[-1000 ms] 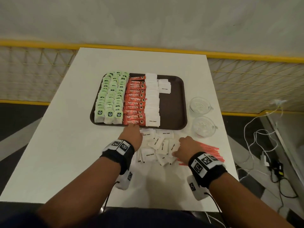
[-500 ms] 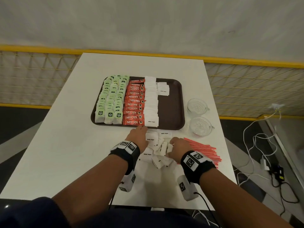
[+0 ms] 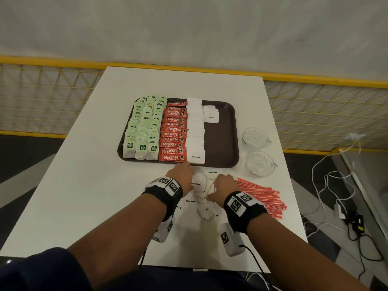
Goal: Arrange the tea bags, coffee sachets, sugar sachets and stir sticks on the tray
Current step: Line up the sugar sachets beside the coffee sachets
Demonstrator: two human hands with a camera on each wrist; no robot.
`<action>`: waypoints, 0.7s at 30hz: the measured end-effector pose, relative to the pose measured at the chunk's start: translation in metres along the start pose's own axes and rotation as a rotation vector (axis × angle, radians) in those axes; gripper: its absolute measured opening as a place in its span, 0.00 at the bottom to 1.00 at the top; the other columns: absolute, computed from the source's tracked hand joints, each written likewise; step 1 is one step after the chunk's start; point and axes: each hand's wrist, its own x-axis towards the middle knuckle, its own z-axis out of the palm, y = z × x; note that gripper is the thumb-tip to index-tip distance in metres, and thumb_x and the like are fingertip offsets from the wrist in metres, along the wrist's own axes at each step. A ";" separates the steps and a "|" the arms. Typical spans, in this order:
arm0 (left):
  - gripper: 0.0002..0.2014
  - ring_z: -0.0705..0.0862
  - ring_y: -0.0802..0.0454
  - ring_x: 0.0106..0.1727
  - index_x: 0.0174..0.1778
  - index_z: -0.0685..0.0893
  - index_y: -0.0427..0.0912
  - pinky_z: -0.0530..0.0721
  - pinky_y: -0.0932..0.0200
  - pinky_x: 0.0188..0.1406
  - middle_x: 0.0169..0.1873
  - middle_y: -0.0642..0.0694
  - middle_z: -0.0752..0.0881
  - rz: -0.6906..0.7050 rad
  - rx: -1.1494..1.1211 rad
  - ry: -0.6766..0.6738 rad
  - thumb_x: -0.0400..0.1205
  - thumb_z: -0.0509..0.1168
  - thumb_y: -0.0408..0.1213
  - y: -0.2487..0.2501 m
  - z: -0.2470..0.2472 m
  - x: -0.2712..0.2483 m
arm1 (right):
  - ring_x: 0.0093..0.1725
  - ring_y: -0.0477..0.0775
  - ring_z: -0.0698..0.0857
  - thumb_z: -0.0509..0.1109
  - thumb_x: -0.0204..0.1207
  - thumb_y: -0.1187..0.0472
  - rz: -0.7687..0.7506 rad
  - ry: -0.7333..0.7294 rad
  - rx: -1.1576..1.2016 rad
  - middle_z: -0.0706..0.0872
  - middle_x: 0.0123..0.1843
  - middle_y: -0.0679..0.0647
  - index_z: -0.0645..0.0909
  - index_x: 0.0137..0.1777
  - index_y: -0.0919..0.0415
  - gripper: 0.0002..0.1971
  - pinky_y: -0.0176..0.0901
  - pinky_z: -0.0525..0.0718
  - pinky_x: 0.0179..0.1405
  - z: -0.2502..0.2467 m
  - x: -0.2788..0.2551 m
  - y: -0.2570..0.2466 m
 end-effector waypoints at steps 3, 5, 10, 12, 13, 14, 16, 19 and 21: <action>0.22 0.80 0.43 0.63 0.65 0.76 0.43 0.80 0.48 0.63 0.62 0.44 0.78 0.027 -0.070 -0.034 0.77 0.74 0.42 -0.002 0.001 -0.002 | 0.65 0.59 0.79 0.77 0.73 0.54 -0.024 0.017 0.017 0.77 0.65 0.61 0.74 0.67 0.63 0.26 0.47 0.80 0.62 -0.003 0.001 -0.002; 0.27 0.81 0.41 0.63 0.68 0.74 0.44 0.81 0.47 0.62 0.64 0.43 0.80 0.011 -0.151 -0.053 0.76 0.75 0.42 -0.001 0.001 -0.004 | 0.61 0.60 0.81 0.72 0.76 0.59 -0.033 0.035 0.080 0.80 0.63 0.60 0.76 0.64 0.63 0.19 0.49 0.82 0.60 -0.003 0.003 -0.002; 0.31 0.82 0.41 0.64 0.72 0.73 0.43 0.81 0.49 0.64 0.66 0.41 0.79 -0.032 -0.228 -0.133 0.74 0.76 0.41 0.001 0.003 -0.006 | 0.50 0.55 0.85 0.65 0.77 0.60 -0.037 0.042 0.290 0.84 0.54 0.54 0.79 0.58 0.57 0.11 0.48 0.85 0.51 -0.003 0.009 -0.004; 0.28 0.81 0.42 0.62 0.68 0.77 0.43 0.81 0.50 0.63 0.64 0.42 0.78 -0.032 -0.217 -0.125 0.73 0.77 0.42 0.001 0.003 -0.006 | 0.51 0.51 0.83 0.68 0.76 0.58 -0.079 0.025 0.276 0.84 0.55 0.53 0.81 0.60 0.57 0.13 0.43 0.82 0.49 -0.003 0.010 -0.005; 0.26 0.81 0.42 0.61 0.66 0.78 0.43 0.81 0.50 0.62 0.63 0.42 0.78 -0.031 -0.213 -0.116 0.73 0.78 0.42 0.001 0.003 -0.006 | 0.53 0.51 0.83 0.70 0.75 0.58 -0.100 0.012 0.270 0.83 0.58 0.53 0.81 0.63 0.57 0.16 0.42 0.81 0.50 -0.004 0.010 -0.004; 0.25 0.81 0.43 0.60 0.64 0.80 0.43 0.81 0.50 0.61 0.61 0.43 0.78 -0.026 -0.212 -0.103 0.72 0.78 0.43 0.001 0.003 -0.005 | 0.55 0.52 0.83 0.72 0.74 0.58 -0.111 -0.004 0.265 0.83 0.59 0.53 0.80 0.65 0.58 0.19 0.43 0.82 0.52 -0.004 0.011 -0.004; 0.20 0.82 0.44 0.57 0.57 0.82 0.45 0.82 0.51 0.57 0.57 0.44 0.80 -0.011 -0.235 -0.088 0.72 0.78 0.44 0.001 0.003 -0.003 | 0.56 0.53 0.84 0.76 0.72 0.61 -0.120 -0.024 0.266 0.83 0.59 0.54 0.80 0.66 0.58 0.21 0.46 0.85 0.55 -0.005 0.011 -0.002; 0.13 0.83 0.47 0.52 0.50 0.79 0.49 0.80 0.56 0.49 0.50 0.47 0.83 0.004 -0.310 -0.113 0.74 0.75 0.43 0.003 0.002 -0.002 | 0.46 0.50 0.84 0.78 0.70 0.64 -0.149 -0.041 0.265 0.85 0.51 0.51 0.84 0.62 0.58 0.19 0.40 0.84 0.43 -0.007 0.013 0.002; 0.14 0.81 0.50 0.48 0.51 0.77 0.51 0.78 0.57 0.45 0.45 0.52 0.82 0.010 -0.355 -0.111 0.75 0.74 0.42 0.001 0.000 -0.002 | 0.43 0.50 0.82 0.77 0.71 0.63 -0.178 -0.049 0.256 0.83 0.47 0.50 0.85 0.59 0.59 0.16 0.36 0.78 0.38 -0.011 0.013 0.003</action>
